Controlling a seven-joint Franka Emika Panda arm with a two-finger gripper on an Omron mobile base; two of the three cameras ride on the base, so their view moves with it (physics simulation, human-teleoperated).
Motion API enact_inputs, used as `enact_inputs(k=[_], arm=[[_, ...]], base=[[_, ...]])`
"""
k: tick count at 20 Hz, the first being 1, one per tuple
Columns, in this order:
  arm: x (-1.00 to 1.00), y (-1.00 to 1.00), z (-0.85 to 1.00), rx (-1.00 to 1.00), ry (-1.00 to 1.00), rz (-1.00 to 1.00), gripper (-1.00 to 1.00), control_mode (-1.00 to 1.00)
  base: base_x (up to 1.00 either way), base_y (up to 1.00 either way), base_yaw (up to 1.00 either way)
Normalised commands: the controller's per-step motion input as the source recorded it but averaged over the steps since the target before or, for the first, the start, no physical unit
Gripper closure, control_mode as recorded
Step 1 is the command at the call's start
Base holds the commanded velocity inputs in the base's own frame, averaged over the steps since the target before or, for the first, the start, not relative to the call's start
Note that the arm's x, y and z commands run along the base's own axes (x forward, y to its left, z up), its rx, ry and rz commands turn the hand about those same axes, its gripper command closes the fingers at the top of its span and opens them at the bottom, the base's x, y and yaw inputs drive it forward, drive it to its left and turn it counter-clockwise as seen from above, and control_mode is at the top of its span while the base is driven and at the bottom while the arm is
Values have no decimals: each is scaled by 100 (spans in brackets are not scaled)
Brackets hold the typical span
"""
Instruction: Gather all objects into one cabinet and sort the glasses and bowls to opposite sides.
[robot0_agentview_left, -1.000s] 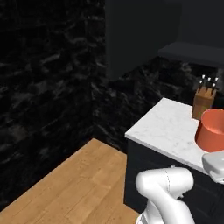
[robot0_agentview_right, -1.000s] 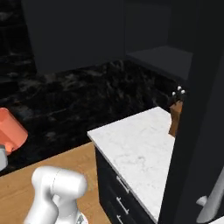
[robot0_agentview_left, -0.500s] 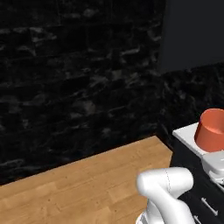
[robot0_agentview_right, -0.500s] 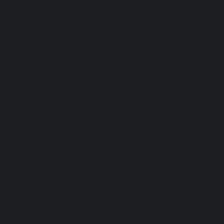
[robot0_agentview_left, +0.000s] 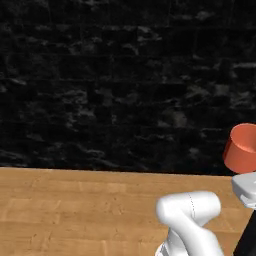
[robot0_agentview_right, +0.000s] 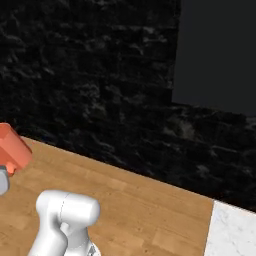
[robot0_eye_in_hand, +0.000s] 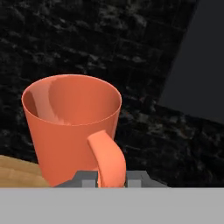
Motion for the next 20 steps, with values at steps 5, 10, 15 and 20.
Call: enact_inputs(k=[5, 10, 15, 20], arm=[[0, 0, 0, 0, 0, 0, 100, 100], [0, 0, 0, 0, 0, 0, 100, 100], [0, 0, 0, 0, 0, 0, 100, 100], [0, 0, 0, 0, 0, 0, 100, 100]], base=[[0, 27, 71], [-5, 2, 69], [12, 0, 63], [5, 0, 61]])
